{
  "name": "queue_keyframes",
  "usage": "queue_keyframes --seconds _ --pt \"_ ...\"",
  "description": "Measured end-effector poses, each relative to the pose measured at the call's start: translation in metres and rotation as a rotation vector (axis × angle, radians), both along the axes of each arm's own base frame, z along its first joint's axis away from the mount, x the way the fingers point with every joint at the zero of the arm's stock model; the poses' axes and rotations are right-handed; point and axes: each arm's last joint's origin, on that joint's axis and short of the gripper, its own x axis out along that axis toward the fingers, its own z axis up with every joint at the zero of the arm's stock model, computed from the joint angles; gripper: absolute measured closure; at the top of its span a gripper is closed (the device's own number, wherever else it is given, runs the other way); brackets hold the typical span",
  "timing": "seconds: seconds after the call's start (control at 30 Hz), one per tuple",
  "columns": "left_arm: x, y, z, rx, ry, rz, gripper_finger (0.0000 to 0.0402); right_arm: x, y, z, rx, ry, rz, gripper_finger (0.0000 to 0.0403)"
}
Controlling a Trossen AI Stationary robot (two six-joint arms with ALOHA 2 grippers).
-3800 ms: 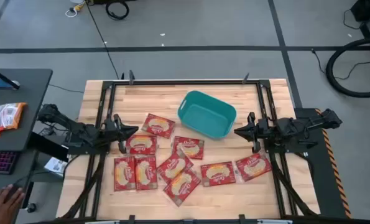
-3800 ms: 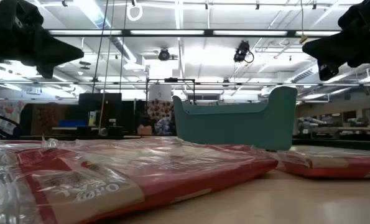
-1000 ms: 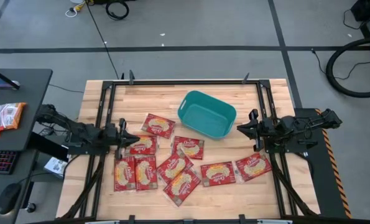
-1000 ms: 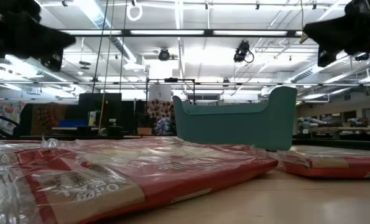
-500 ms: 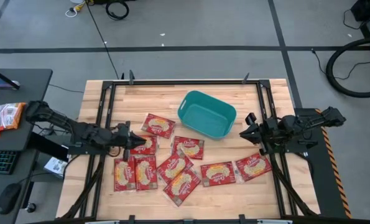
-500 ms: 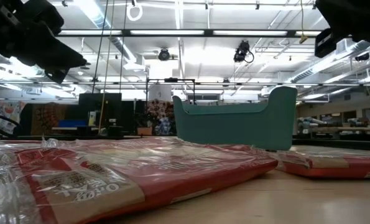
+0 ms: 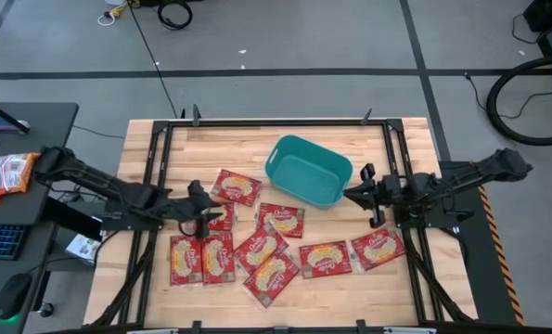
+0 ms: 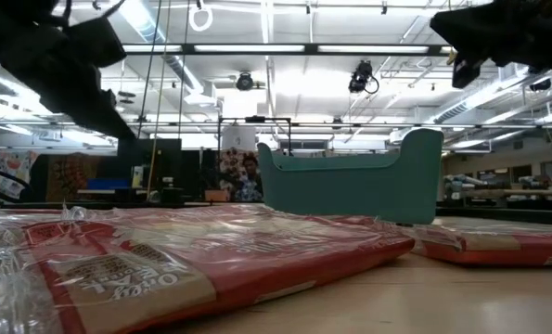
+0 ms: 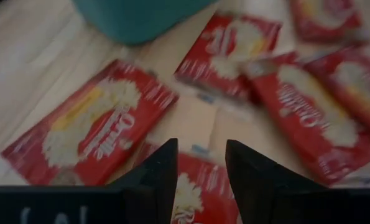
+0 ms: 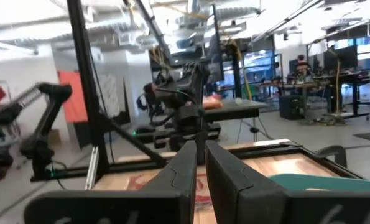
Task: Sort popcorn bags into baskets
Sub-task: Put the red popcorn bag into the green bin
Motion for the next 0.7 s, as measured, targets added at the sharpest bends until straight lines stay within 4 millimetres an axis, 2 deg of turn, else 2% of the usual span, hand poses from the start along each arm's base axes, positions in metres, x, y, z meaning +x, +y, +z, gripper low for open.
queue_keyframes --seconds 0.3,0.43,0.57,0.7 --pt "0.027 0.008 0.001 0.101 0.133 0.069 0.0258 0.048 0.011 0.012 -0.118 0.159 -0.011 0.0362" --pt "0.039 0.009 0.003 0.136 0.164 0.084 0.0240 0.066 0.015 0.011 -0.139 0.211 -0.009 0.0362" --pt "0.052 0.012 0.002 0.176 0.230 0.069 0.0208 0.076 0.018 0.013 -0.150 0.220 -0.006 0.0362" --pt "0.061 0.016 -0.009 0.224 0.316 0.047 0.0195 0.078 0.022 0.014 -0.133 0.216 0.012 0.0362"
